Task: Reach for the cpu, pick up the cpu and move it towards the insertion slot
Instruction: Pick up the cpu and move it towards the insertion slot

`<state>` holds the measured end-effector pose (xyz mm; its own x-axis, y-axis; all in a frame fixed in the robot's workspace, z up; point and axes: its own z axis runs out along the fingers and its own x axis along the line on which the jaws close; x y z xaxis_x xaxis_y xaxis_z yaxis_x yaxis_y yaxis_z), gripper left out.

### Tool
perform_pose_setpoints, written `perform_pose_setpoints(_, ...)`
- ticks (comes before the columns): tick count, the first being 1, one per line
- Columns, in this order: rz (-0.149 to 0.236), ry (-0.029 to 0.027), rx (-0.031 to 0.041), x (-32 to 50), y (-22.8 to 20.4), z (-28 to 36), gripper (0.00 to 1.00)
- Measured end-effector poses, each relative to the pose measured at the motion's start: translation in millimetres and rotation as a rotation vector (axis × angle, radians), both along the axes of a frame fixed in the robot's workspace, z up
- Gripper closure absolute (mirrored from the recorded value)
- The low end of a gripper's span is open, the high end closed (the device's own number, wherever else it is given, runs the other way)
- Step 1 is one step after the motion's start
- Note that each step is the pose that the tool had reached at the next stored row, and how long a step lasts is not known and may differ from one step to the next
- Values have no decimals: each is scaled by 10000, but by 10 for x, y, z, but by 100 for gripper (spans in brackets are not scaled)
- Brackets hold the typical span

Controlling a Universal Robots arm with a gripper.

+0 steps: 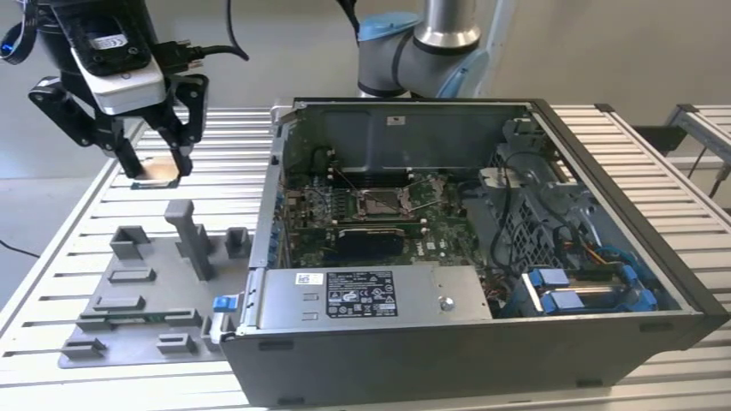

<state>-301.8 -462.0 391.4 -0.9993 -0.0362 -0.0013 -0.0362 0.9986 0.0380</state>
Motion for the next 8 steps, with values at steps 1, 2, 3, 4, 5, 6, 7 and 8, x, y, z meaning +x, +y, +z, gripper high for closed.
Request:
perform_pose_setpoints(1, 0, 1, -1, 18, 0, 0, 100)
perform_pose_setpoints(2, 0, 0, -1, 34, 0, 0, 100)
perform_pose_setpoints(3, 0, 0, -1, 52, 0, 0, 100)
perform_pose_setpoints(4, 0, 0, -2, 71, 0, 0, 100)
perform_pose_setpoints(5, 0, 1, -2, 89, 0, 0, 100)
perform_pose_setpoints(6, 0, 0, -2, 106, 0, 0, 100)
perform_pose_setpoints(7, 0, 1, -2, 123, 0, 0, 100)
perform_pose_setpoints(8, 0, 0, -2, 142, 0, 0, 100)
